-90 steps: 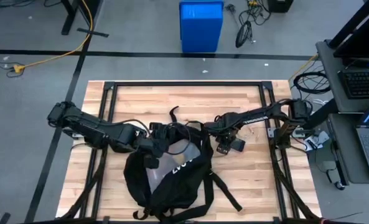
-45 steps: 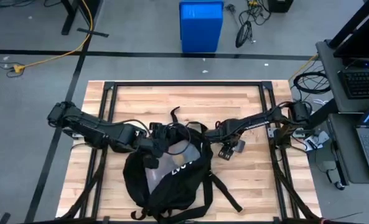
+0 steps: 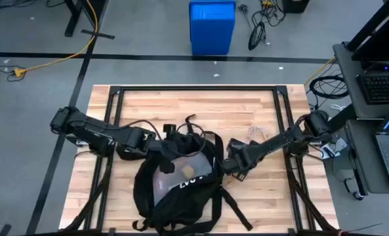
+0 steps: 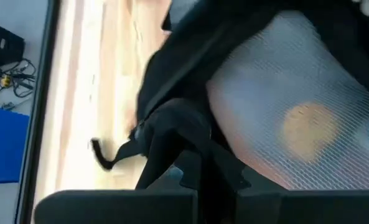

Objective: Unpack backpack
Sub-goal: Put the charger cable into the black backpack

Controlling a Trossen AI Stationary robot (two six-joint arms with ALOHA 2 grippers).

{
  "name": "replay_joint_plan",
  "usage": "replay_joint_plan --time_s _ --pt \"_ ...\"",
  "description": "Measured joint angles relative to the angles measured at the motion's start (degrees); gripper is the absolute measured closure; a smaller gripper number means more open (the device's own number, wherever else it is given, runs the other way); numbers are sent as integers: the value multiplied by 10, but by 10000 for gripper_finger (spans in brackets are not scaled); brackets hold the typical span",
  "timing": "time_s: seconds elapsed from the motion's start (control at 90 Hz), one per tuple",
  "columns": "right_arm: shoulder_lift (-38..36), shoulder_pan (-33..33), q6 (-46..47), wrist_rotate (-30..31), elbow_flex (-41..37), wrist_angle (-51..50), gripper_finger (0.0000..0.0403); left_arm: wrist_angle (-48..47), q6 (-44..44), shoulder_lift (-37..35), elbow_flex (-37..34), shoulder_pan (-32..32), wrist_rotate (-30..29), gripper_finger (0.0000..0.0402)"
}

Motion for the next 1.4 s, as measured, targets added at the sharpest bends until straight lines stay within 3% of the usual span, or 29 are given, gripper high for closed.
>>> replay_joint_plan --time_s 0.167,0.533,0.7,0.856,1.011,1.4 --pt "-3 13 81 91 0 -44 170 2 -2 0 0 9 -15 402" --pt "-82 4 119 113 17 -130 169 0 -17 0 0 14 -19 402" --pt "-109 -12 148 203 21 -188 169 -9 -16 0 0 14 -19 402" --pt "-110 -78 115 128 21 -188 165 -22 -16 0 0 14 -20 402" --pt "-110 -149 28 91 10 -112 142 -30 -16 0 0 14 -19 402" --pt "-110 -273 -13 89 -72 -21 112 -34 -16 0 0 14 -19 402"
